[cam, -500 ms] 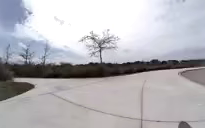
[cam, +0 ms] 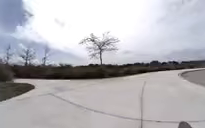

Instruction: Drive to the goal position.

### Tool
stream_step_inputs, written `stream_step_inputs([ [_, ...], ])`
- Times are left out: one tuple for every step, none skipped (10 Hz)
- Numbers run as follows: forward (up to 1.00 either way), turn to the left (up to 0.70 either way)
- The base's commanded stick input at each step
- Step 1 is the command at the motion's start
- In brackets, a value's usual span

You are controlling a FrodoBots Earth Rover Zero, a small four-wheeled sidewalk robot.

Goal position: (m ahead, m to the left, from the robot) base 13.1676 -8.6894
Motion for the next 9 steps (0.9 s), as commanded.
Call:
stream_step_inputs([
  [0.8,0.0],
  [0.63,0.0],
  [0.46,0.0],
  [0.29,0.0],
  [0.12,0.0],
  [0.0,0.0],
  [0.0,0.0],
  [0.0,0.0],
  [0.0,0.0],
])
